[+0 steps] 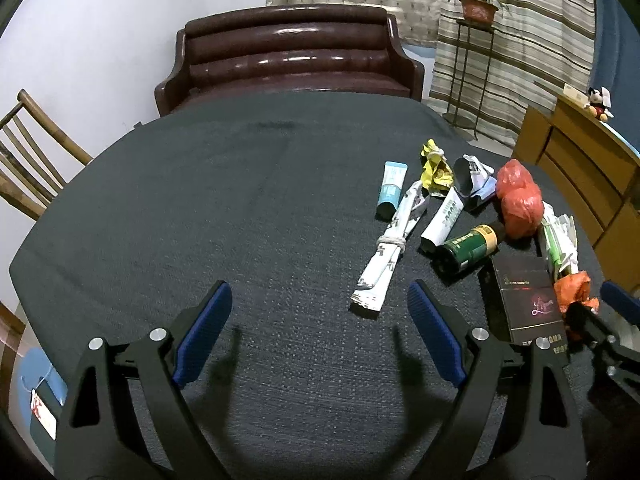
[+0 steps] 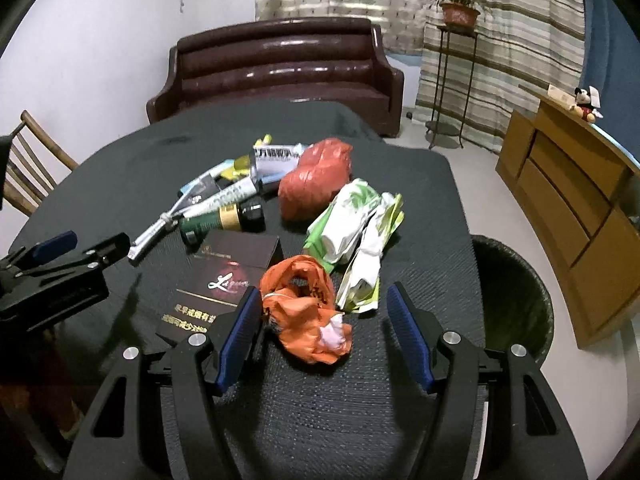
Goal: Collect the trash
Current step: 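Grasp the orange plastic bag with the right tool, then carry the orange bag toward the bin while the left tool grasps the cigarette box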
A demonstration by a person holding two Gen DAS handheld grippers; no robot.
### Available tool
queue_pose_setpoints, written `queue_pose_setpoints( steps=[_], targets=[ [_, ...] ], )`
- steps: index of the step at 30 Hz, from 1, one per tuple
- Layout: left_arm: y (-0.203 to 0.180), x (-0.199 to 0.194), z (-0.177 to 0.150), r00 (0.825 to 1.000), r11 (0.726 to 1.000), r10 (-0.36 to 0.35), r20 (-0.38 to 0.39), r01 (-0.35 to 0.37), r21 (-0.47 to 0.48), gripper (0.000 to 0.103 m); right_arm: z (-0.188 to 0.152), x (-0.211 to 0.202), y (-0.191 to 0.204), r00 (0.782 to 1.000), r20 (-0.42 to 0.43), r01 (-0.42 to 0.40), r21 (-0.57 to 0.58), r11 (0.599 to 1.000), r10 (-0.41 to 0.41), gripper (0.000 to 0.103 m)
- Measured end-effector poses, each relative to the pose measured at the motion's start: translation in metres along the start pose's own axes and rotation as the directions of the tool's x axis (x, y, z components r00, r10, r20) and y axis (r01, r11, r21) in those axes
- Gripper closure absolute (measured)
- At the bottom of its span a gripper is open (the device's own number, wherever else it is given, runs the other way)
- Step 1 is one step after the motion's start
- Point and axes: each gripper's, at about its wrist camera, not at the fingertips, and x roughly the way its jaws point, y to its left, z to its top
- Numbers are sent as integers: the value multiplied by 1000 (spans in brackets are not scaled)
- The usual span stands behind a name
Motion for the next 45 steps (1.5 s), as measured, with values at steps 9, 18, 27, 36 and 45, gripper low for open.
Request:
queue_pose_setpoints(
  steps=[9, 18, 27, 36, 45],
  targets=[
    [-4, 4, -2, 1000, 1000, -12, -16, 13, 1, 16, -1, 3, 9, 999, -17, -45, -30, 999, 44, 63],
    [-17, 0, 3, 999, 999, -48, -16, 49, 4, 16, 3, -16, -4, 998, 52, -40, -5, 999, 40, 63],
    [-56, -11, 2, 995, 994, -103, -11, 103, 46, 16, -6, -25, -56, 996, 76, 38, 67, 997, -43, 63],
    [-100, -9, 0, 993, 988, -115, -10, 116, 100, 16, -13, -26, -90, 992, 93, 78, 114, 990, -89, 63],
    [-118, 4, -8, 996, 984, -85, -33, 89, 153, 16, -20, -19, -95, 994, 80, 65, 124, 990, -76, 63]
  ],
)
